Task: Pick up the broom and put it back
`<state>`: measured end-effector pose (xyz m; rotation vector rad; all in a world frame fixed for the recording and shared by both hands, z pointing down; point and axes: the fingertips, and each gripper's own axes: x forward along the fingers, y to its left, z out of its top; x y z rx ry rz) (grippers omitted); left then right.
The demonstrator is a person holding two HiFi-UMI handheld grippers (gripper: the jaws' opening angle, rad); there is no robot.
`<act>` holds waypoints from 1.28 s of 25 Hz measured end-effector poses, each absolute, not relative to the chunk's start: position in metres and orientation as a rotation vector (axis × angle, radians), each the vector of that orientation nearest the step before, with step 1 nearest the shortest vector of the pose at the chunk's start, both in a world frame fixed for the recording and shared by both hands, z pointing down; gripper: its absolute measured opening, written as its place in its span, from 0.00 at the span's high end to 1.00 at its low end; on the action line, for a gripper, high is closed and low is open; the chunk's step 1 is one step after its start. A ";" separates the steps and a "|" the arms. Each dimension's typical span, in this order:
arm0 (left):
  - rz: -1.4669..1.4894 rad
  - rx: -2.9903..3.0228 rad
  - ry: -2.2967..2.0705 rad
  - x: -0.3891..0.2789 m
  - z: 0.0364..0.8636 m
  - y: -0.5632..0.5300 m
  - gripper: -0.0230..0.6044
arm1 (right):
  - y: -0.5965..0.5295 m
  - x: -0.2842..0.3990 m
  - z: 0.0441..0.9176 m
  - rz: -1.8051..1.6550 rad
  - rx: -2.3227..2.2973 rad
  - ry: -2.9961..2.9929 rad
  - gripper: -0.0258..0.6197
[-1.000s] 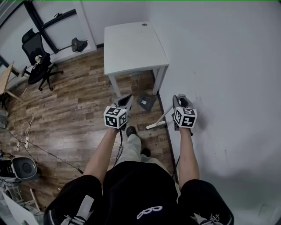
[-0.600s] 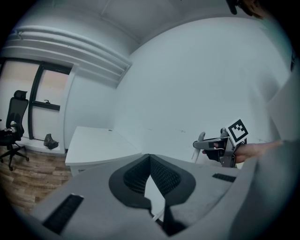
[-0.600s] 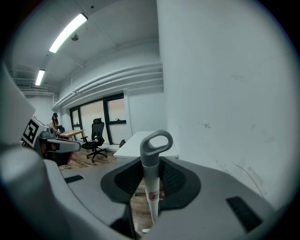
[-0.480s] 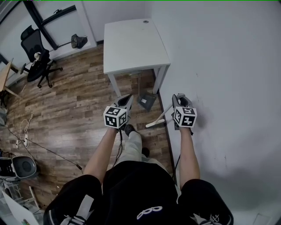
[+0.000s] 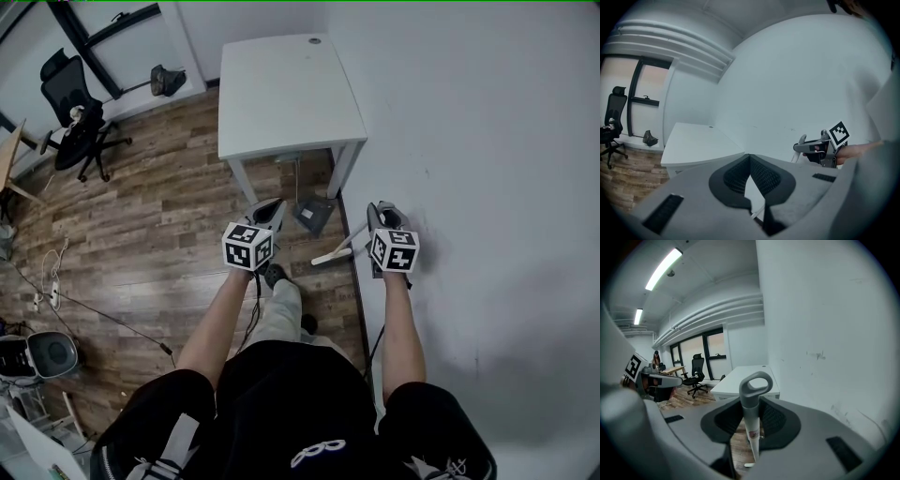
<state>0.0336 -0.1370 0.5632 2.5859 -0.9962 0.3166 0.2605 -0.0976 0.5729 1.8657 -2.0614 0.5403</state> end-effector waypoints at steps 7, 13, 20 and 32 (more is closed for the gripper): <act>0.326 2.562 -1.006 0.041 0.574 -0.169 0.95 | -0.127 0.270 0.596 0.580 1.824 -2.042 0.78; 0.340 2.540 -1.004 0.045 0.584 -0.192 0.95 | -0.153 0.273 0.614 0.608 1.790 -2.030 0.78; 0.358 2.525 -1.005 0.041 0.593 -0.213 0.95 | -0.181 0.271 0.633 0.624 1.742 -2.014 0.78; 0.370 2.508 -0.995 0.031 0.606 -0.247 0.95 | -0.221 0.259 0.661 0.661 1.680 -1.993 0.78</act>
